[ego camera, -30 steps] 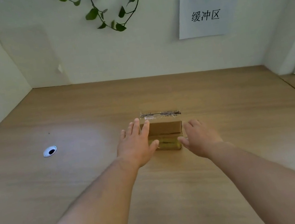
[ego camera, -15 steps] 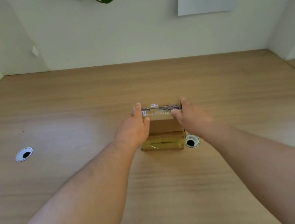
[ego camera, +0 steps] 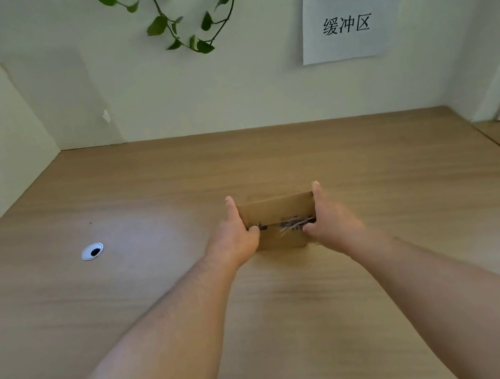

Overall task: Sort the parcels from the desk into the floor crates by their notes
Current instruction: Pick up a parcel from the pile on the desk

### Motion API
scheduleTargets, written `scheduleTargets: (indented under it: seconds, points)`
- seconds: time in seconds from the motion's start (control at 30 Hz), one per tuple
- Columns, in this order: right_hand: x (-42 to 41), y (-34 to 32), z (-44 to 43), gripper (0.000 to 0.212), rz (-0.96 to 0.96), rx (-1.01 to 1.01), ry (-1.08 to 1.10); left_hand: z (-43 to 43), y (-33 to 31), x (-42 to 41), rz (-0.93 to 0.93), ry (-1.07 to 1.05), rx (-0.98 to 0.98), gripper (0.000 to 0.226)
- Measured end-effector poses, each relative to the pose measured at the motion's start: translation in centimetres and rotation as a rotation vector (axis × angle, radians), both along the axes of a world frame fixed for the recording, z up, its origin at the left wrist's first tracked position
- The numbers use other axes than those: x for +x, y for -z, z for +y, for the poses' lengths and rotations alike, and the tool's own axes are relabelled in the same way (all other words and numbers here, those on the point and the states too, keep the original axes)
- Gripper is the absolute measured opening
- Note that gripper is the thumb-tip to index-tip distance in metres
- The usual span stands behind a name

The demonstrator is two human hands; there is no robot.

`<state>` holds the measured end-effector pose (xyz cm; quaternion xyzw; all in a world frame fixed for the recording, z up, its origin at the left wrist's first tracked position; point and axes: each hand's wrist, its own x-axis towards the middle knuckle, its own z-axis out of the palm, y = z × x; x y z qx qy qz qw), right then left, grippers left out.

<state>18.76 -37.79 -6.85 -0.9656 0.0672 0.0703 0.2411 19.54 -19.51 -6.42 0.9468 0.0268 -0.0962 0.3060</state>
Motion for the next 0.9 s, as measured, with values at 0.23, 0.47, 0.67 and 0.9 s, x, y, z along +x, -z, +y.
scheduleTargets:
  seconds: [0.23, 0.47, 0.67, 0.9]
  points:
    - [-7.7, -1.5, 1.3, 0.088, 0.029, 0.040, -0.086, 1.7, -1.2, -8.7, -0.018, -0.025, 0.017, 0.074]
    - [-14.5, -2.1, 3.4, 0.060, 0.078, 0.086, -0.163, 3.3, -1.9, -17.0, -0.007, -0.094, -0.029, 0.053]
    - [-18.8, -2.2, 5.7, 0.040, 0.004, 0.093, -0.235, 5.0, -2.5, -23.1, -0.007, -0.233, -0.034, 0.040]
    - [-21.5, -2.8, 9.1, 0.041, -0.039, 0.173, -0.321, 8.8, -2.8, -27.4, 0.005, -0.384, -0.032, 0.057]
